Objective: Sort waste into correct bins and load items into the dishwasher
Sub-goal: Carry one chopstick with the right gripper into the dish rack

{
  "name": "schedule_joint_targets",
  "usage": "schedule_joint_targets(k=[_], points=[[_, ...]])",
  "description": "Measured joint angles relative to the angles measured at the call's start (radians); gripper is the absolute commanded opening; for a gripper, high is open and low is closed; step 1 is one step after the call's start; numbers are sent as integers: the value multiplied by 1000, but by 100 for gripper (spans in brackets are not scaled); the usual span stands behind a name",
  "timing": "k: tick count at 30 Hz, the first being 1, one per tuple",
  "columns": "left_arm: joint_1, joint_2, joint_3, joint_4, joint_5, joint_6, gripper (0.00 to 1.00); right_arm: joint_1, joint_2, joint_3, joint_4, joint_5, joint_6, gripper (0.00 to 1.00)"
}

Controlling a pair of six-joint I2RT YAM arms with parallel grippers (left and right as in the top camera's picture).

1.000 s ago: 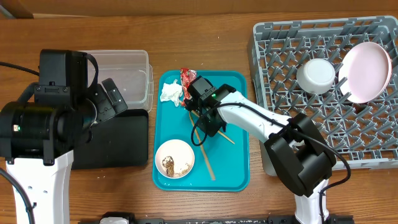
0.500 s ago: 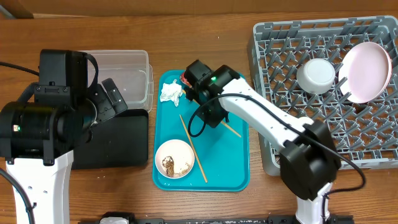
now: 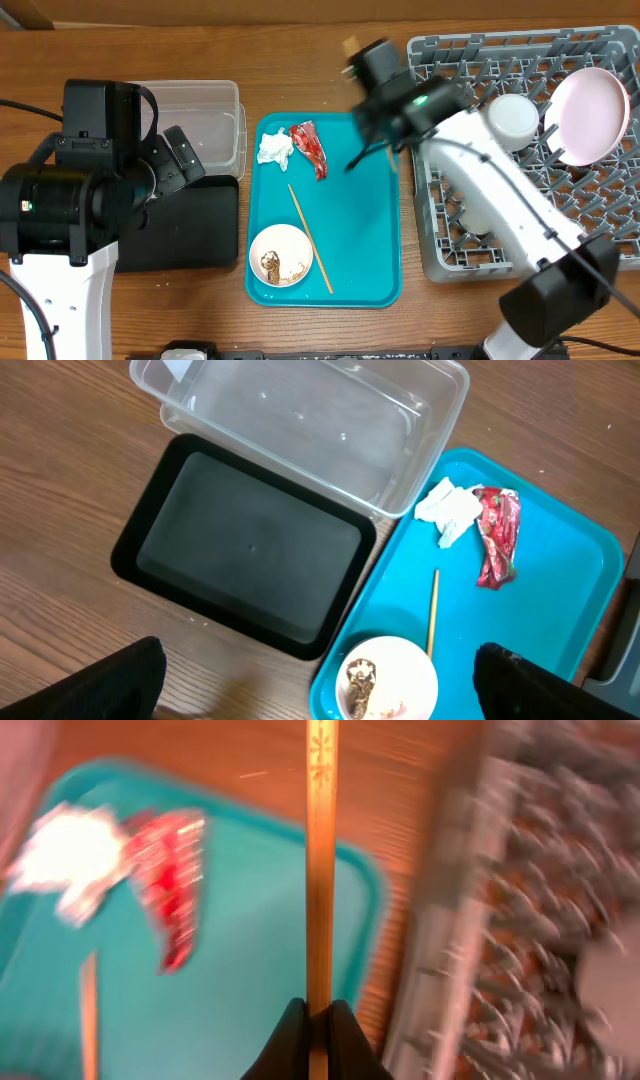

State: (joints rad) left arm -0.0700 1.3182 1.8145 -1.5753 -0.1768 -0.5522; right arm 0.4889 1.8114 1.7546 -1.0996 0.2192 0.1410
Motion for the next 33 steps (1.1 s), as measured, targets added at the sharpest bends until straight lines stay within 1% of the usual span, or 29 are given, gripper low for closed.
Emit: schedule_joint_targets(k=[2, 5, 8, 10, 15, 16, 17, 18, 22, 25, 31, 33], points=[[0, 0, 0, 0, 0, 0, 100, -93, 0, 0, 9, -2, 85, 4], [0, 0, 0, 0, 0, 0, 100, -206, 0, 0, 45, -37, 149, 4], [0, 0, 0, 0, 0, 0, 100, -283, 0, 0, 57, -105, 142, 4], [0, 0, 0, 0, 0, 0, 100, -299, 2, 0, 45, -135, 115, 4], [0, 0, 0, 0, 0, 0, 100, -289, 16, -38, 41, -176, 42, 4], [0, 0, 0, 0, 0, 0, 100, -286, 24, -53, 41, -179, 32, 6], [0, 0, 0, 0, 0, 0, 100, -284, 35, -74, 40, -182, 16, 19], [0, 0, 0, 0, 0, 0, 100, -283, 44, -87, 39, -183, 12, 26], [0, 0, 0, 0, 0, 0, 100, -283, 74, -126, 29, -163, -18, 40], [0, 0, 0, 0, 0, 0, 100, -283, 70, -126, 25, -151, -29, 43], [0, 0, 0, 0, 0, 0, 100, -245, 42, -126, -6, -170, -34, 43], [0, 0, 0, 0, 0, 0, 100, -200, 23, -126, -18, -211, -37, 38]])
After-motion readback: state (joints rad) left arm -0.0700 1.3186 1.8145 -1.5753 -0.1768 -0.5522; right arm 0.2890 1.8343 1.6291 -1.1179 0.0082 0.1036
